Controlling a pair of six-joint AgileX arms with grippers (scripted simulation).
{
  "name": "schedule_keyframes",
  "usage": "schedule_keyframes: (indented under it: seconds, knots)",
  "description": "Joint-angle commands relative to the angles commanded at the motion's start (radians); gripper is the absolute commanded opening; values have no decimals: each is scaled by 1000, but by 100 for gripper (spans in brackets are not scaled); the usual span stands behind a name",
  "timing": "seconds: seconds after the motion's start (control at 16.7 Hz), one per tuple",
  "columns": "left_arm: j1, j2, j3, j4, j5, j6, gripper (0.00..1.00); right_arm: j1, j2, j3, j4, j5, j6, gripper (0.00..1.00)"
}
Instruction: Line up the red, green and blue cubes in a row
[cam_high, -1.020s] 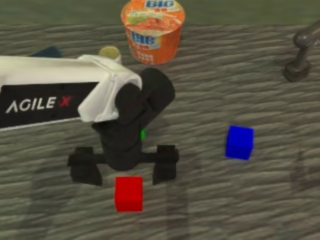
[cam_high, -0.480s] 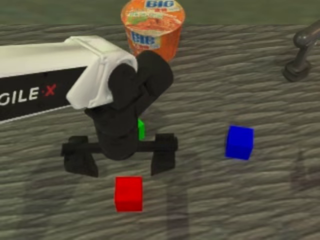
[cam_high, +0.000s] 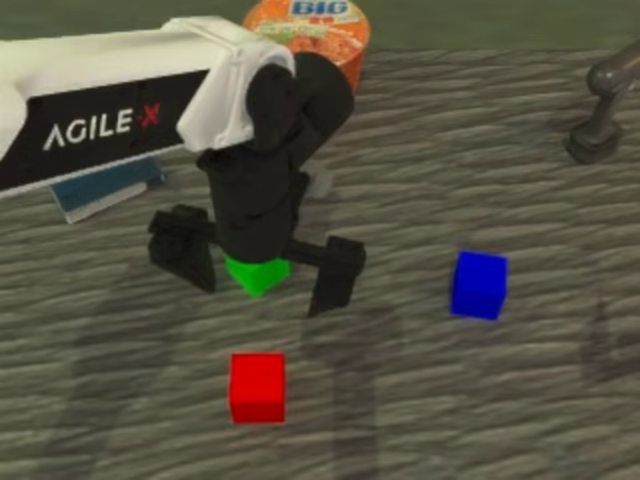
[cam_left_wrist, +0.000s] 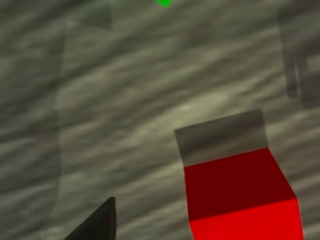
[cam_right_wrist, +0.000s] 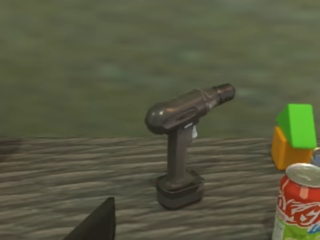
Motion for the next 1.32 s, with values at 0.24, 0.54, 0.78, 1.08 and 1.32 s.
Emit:
schedule_keyframes:
  seconds: [0.24, 0.54, 0.78, 1.08, 1.32]
  knots:
    - [64, 136, 176, -60, 9, 337, 100, 0, 0, 0, 0, 0, 0, 100]
    - [136, 261, 359, -110, 14, 672, 100, 0, 0, 0, 0, 0, 0, 100]
    - [161, 290, 415, -119, 14, 756, 100, 0, 0, 0, 0, 0, 0, 100]
    - [156, 287, 410, -114, 14, 754, 100, 0, 0, 0, 0, 0, 0, 100]
    - [160, 327, 334, 1, 15, 754, 100, 0, 0, 0, 0, 0, 0, 100]
